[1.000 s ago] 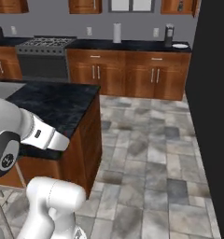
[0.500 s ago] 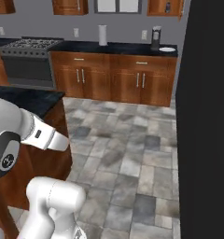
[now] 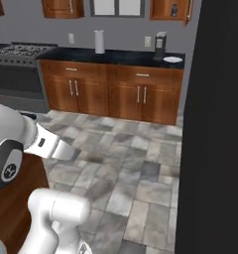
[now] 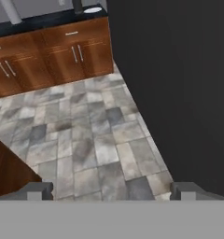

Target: Move the hot dog bun to the plate on the dining table and place the condiment next to that plate. Then navigate to the fridge and take the sausage and place it on the plate as well.

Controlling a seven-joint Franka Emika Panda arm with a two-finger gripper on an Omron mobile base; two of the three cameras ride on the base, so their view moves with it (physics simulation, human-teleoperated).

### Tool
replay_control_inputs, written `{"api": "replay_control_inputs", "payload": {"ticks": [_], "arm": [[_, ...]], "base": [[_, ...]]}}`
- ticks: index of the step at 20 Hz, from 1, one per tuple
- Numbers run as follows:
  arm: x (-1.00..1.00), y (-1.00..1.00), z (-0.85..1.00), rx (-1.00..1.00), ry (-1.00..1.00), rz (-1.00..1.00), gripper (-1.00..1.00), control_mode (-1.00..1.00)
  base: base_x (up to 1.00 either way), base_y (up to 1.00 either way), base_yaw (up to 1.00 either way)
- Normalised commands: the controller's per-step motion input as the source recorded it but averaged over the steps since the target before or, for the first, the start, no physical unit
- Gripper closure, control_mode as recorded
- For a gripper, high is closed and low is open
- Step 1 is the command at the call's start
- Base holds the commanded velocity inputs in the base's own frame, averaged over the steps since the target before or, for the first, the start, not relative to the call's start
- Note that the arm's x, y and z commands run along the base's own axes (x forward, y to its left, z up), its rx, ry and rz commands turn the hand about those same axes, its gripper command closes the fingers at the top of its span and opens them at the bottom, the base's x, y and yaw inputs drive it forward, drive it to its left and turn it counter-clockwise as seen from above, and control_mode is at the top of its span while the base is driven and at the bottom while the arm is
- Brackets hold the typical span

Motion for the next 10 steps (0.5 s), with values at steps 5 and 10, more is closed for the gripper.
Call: {"api": "replay_control_inputs", "payload": {"ticks": [5,10], "arm": [[0.0,0.0,0.0,0.0,0.0,0.0,-1.0,1.0],[0.0,0.0,0.0,0.0,0.0,0.0,-1.0,1.0]], "base": [[1.0,-0.37,0.08],[1.0,-0.25,0.04]]}}
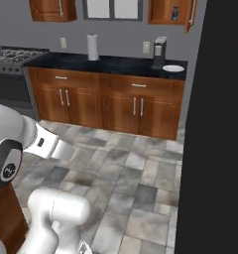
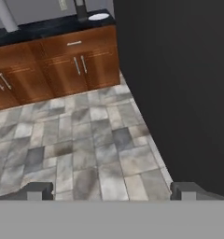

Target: Move the hot dog bun to the plate on the dining table and place the condiment next to that plate. Then navigate to the fridge and take the sausage and place it on the plate as well.

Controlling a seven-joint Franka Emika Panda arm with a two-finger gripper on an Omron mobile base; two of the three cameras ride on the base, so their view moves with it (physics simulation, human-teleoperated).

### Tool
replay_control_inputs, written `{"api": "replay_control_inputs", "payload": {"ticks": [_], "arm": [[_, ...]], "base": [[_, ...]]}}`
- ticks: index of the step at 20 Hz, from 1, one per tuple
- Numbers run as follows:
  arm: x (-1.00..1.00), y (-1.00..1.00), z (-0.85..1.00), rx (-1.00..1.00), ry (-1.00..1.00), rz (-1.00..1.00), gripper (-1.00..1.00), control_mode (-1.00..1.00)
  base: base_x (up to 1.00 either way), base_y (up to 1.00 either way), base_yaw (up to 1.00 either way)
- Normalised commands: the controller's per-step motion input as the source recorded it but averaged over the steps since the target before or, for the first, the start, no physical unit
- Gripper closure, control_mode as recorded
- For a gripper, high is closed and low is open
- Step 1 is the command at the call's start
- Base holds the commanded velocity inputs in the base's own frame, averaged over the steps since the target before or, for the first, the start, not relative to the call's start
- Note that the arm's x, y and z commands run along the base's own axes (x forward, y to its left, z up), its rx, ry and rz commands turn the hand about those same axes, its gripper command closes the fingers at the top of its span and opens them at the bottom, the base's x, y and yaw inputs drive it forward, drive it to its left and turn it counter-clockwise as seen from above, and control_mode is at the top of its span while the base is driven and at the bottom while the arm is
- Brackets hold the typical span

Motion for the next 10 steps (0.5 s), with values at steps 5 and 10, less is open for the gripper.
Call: {"api": "replay_control_inputs", "payload": {"ticks": [5,10], "arm": [[0.0,0.0,0.0,0.0,0.0,0.0,-1.0,1.0],[0.0,0.0,0.0,0.0,0.0,0.0,-1.0,1.0]], "base": [[1.0,-0.1,0.0],[1.0,-0.01,0.0]]}}
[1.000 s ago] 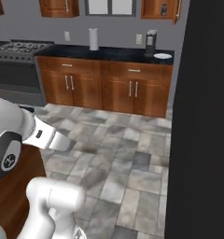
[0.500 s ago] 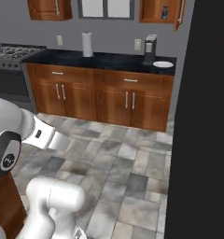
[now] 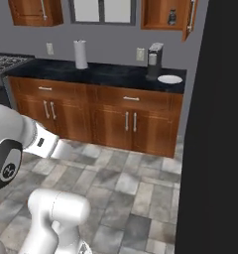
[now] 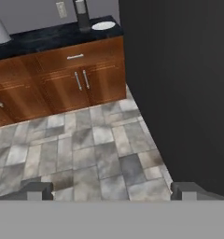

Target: Move the hot dog bun to the plate on the dining table and place the condiment next to that plate. Then navigate to the fridge and take the sausage and place it on the plate as well.

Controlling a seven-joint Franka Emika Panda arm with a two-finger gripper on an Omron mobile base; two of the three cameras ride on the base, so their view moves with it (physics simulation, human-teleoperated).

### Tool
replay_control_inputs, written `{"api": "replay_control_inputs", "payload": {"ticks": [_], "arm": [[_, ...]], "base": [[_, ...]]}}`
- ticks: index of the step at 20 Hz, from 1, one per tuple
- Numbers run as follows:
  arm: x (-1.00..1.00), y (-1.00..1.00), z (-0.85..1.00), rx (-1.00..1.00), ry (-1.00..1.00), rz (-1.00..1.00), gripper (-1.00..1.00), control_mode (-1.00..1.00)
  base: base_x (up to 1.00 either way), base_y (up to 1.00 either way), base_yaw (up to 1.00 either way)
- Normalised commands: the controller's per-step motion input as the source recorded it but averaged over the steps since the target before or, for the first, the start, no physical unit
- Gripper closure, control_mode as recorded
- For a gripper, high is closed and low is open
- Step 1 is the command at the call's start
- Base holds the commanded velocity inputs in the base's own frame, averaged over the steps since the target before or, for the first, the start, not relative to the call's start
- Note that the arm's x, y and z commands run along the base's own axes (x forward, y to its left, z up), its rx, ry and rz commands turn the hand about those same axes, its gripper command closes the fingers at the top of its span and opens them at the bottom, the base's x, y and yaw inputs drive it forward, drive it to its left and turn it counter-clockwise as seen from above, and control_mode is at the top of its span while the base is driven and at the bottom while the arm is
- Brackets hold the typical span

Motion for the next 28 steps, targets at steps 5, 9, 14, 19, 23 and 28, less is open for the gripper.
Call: {"api": "replay_control_inputs", "payload": {"ticks": [5,9,14,19,23,28], "arm": [[0.0,0.0,0.0,0.0,0.0,0.0,-1.0,1.0],[0.0,0.0,0.0,0.0,0.0,0.0,-1.0,1.0],[0.0,0.0,0.0,0.0,0.0,0.0,-1.0,1.0],[0.0,0.0,0.0,0.0,0.0,0.0,-1.0,1.0],[0.0,0.0,0.0,0.0,0.0,0.0,-1.0,1.0],[0.0,0.0,0.0,0.0,0.0,0.0,-1.0,1.0]], "base": [[1.0,0.0,-0.01],[1.0,0.0,-0.05],[1.0,0.01,-0.08],[0.96,0.18,-0.19],[0.92,0.29,-0.23],[0.9,0.27,-0.23]]}}
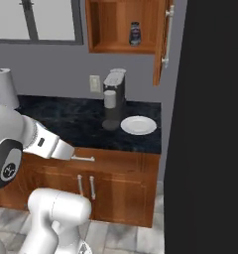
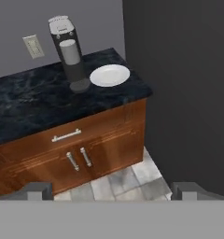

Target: Move the hot dog bun to the plate on the dining table and place the condiment next to that plate. Then navigate to the fridge and take the sausage and place it on the plate as well.

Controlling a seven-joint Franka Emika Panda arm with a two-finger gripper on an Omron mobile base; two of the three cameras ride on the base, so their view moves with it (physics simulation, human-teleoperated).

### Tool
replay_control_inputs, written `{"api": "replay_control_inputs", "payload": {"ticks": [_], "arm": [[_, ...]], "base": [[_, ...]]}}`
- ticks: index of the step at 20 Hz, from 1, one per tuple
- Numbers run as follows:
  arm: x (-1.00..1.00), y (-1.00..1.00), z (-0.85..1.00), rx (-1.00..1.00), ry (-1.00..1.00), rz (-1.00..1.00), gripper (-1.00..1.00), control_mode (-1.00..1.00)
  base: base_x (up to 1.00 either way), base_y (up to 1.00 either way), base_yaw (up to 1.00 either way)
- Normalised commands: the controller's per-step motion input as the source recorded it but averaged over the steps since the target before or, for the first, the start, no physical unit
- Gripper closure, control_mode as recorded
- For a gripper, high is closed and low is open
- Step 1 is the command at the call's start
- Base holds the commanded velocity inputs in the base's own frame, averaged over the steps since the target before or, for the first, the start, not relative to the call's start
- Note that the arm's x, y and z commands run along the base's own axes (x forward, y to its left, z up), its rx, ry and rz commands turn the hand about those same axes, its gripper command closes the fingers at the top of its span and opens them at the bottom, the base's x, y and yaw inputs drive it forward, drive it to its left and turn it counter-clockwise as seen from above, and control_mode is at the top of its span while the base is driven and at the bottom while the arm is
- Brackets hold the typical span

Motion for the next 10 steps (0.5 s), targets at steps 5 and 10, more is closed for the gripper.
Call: {"api": "replay_control_inputs", "payload": {"ticks": [5,10], "arm": [[0.0,0.0,0.0,0.0,0.0,0.0,-1.0,1.0],[0.0,0.0,0.0,0.0,0.0,0.0,-1.0,1.0]], "base": [[0.72,0.28,-0.21],[0.53,0.31,-0.15]]}}
